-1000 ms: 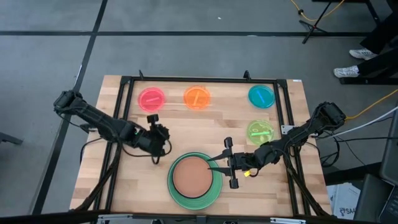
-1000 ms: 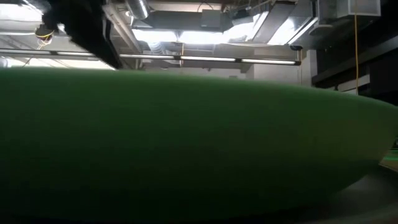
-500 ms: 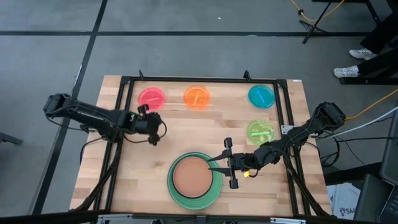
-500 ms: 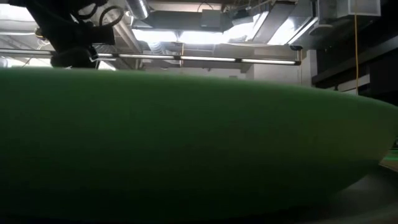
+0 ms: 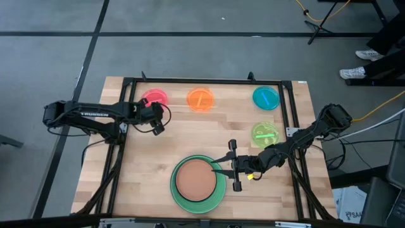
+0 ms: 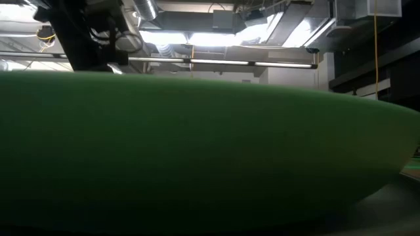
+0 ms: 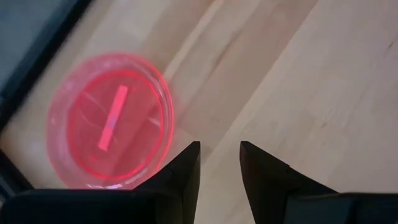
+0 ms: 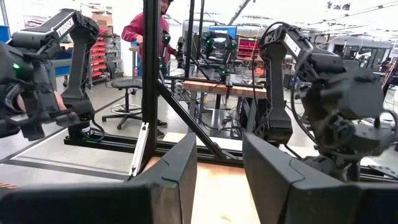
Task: Stack plastic plates
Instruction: Stack the pink plate on top of the brown plate
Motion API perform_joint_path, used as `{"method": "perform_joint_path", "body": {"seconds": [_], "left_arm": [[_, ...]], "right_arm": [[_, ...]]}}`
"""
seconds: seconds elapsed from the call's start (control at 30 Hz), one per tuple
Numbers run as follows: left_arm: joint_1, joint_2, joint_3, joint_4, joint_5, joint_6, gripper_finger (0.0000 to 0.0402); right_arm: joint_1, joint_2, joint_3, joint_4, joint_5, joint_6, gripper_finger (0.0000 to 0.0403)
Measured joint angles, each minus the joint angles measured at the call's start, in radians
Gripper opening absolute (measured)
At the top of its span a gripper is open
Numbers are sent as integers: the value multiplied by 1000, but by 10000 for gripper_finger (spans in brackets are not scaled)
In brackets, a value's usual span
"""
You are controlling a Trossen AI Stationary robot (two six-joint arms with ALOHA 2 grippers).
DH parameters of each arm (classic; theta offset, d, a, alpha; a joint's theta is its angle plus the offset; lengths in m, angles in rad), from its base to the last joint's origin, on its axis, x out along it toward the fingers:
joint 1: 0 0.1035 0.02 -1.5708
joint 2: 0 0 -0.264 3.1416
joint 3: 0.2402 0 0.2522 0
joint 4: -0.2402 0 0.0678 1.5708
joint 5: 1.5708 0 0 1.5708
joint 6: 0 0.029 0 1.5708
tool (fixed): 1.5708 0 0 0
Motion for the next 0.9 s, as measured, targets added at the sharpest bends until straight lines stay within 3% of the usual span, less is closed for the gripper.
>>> {"method": "perform_joint_path", "body": {"seconds": [0.13, 0.47, 0.77, 0.9], "left_arm": [[69, 59, 0, 16, 55, 47, 106], [178, 239, 0, 87, 73, 178, 106], [223, 359, 0, 147, 69, 251, 106], [243, 391, 0, 159, 11, 268, 106]], "right_arm": [[0, 0, 0, 3, 0, 8, 122], [0, 0, 0, 25, 0, 26, 122], [0, 0, 0, 24, 0, 26, 122], [0, 0, 0, 25, 0, 26, 122]]}}
